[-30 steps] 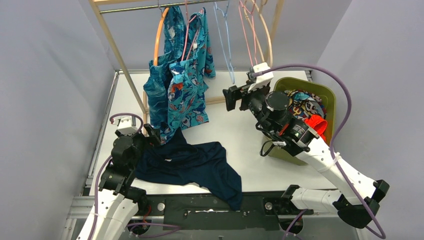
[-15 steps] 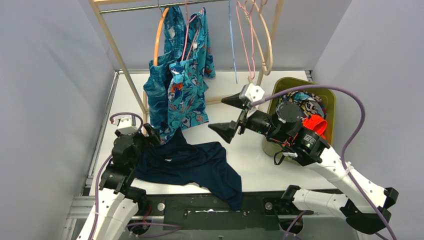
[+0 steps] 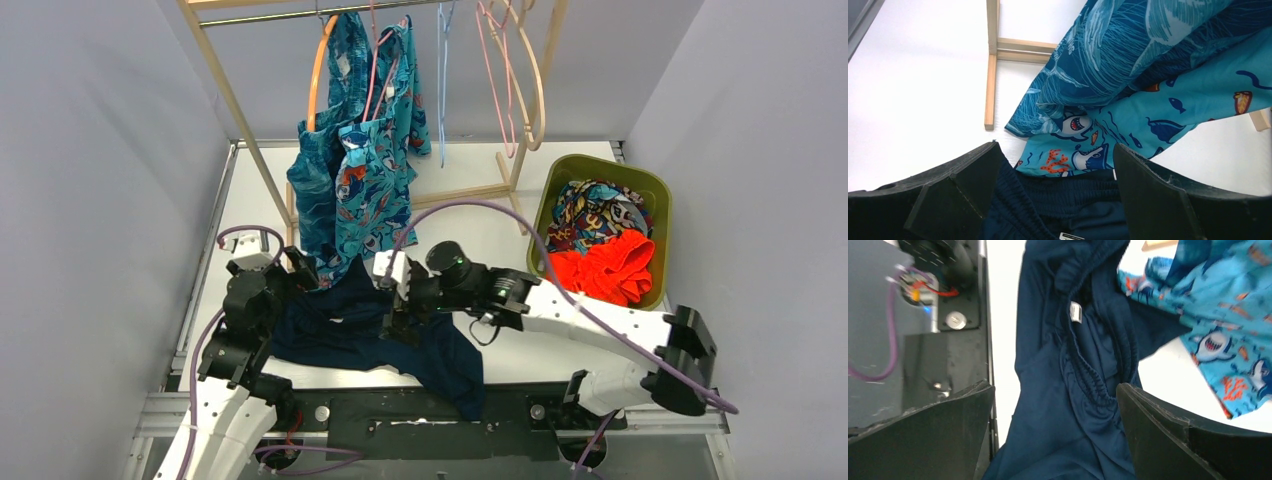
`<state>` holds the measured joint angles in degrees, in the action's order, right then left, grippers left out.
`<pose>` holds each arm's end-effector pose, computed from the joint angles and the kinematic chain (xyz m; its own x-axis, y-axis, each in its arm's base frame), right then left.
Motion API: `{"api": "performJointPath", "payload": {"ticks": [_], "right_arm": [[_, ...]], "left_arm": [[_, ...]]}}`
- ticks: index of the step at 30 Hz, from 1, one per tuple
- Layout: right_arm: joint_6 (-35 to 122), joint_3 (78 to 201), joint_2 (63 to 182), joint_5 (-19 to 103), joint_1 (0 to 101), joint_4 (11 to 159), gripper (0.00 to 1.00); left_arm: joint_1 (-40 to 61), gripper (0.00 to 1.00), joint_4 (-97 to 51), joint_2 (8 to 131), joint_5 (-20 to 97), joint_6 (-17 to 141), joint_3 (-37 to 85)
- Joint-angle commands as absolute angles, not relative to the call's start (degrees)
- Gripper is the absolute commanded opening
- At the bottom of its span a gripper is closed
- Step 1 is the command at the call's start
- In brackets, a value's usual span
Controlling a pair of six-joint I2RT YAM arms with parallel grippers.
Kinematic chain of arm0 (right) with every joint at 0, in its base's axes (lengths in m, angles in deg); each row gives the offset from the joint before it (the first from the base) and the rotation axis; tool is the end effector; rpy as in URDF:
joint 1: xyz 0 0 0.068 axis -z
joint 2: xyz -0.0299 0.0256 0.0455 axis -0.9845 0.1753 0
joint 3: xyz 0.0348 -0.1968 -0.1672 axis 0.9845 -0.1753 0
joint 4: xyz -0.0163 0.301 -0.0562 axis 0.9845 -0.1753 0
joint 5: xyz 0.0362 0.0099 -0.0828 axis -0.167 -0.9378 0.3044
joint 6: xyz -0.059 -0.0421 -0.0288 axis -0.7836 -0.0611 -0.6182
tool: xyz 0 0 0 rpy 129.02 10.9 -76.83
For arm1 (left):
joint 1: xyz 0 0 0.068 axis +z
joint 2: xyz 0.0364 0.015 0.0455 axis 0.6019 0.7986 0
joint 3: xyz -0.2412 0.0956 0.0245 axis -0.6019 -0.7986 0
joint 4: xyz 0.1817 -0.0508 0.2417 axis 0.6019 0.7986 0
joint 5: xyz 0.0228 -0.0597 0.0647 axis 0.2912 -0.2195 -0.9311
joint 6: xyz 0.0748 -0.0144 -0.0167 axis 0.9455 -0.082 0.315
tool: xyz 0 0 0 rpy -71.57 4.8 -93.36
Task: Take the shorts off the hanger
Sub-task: Adjust the shorts at the center of the board.
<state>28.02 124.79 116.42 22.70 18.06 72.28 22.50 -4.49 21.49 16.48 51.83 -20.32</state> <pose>0.1485 0.3414 0.2823 -0.0649 -0.4067 -0.9113 -0.9976 0.0054 0.0686 0.2186 -0.0403 0.2529 -0.2547 -0.3092 -0.9163 -0.0791 0.9510 -0.2990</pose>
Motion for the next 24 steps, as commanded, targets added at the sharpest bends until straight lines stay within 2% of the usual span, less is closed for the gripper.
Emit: {"api": "performJointPath", "payload": {"ticks": [1, 4, 13, 17, 20, 24], "right_arm": [[27.01, 126.18, 123.67, 34.37, 16.08, 76.55, 0.99], [28.31, 126.2, 129.49, 41.1, 16.02, 80.29, 0.99], [29.16, 132.84, 143.06, 46.03, 16.88, 76.37, 0.98], [32.75, 133.01, 144.9, 47.59, 18.12, 75.79, 0.99], [32.83, 131.36, 144.31, 44.94, 18.42, 77.22, 0.89], [33.14, 130.73, 144.01, 41.16, 18.38, 78.13, 0.5]], "left_arm": [[23.11, 0.83, -5.88, 21.81, 13.51, 51.8, -19.03], [23.44, 0.83, -5.47, 21.83, 12.82, 51.62, -18.86], [23.53, 0.83, -5.22, 20.24, 11.79, 51.29, -19.16], [23.58, 0.83, -5.28, 20.17, 11.78, 51.2, -19.18], [23.56, 0.83, -5.56, 20.28, 12.25, 51.28, -19.27], [23.57, 0.83, -5.42, 20.09, 12.11, 51.29, -19.27]]}}
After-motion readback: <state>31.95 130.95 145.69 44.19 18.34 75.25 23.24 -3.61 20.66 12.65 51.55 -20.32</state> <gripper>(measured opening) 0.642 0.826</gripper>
